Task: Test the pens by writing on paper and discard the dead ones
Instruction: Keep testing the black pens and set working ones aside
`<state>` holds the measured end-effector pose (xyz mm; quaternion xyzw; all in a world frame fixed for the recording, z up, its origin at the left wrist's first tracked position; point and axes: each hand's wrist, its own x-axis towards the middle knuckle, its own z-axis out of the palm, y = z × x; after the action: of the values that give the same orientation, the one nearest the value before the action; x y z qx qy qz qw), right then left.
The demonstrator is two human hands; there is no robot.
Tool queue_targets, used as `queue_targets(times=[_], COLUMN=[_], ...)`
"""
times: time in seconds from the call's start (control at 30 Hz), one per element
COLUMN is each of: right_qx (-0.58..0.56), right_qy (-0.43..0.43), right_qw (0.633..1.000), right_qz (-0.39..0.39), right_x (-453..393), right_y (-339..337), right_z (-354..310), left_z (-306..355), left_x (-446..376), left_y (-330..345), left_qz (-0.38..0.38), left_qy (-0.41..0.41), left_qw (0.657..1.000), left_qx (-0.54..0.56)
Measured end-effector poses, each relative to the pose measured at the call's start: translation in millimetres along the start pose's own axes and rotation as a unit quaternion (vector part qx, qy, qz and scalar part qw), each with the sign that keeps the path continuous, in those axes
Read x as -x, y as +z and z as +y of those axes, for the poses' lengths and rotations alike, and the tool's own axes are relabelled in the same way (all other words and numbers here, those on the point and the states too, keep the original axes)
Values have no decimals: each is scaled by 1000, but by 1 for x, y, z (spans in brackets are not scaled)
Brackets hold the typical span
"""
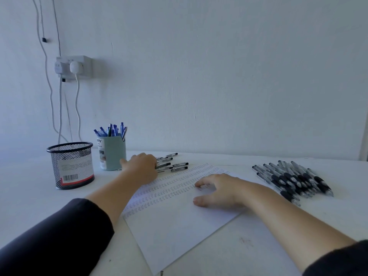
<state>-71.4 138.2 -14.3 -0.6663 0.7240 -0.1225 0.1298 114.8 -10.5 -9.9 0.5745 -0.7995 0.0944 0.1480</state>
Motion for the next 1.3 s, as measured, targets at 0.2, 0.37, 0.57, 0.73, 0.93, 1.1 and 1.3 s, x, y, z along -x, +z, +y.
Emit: queue_targets(times=[0.2,0.37,0.57,0.73,0.93,1.1,1.3], right_qx=[-1,7,2,3,-9,-9,-20], right_qy=[5,12,31,65,55,50,50], right_qw=[1000,1000,999,998,998,999,999], right_qz=[0,1,11,9,-1,1,3], right_x=[0,4,8,15,19,16,11], right_y=[0,-2,-4,-9,-12,-10,-9], right_z=[0,-2,-3,-2,-4,-1,3], left_z=[0,-2,16,29,37,36,36], left_x=[-3,2,13,25,33,35,37], left_y=[3,0,-12,-17,-21,-24,-23], left_qz=[52,75,200,220,232,235,223], left_qy=[26,29,73,54,60,66,82], left_qw=[998,997,964,971,970,968,969], left_qx=[-1,17,157,79,44,55,74])
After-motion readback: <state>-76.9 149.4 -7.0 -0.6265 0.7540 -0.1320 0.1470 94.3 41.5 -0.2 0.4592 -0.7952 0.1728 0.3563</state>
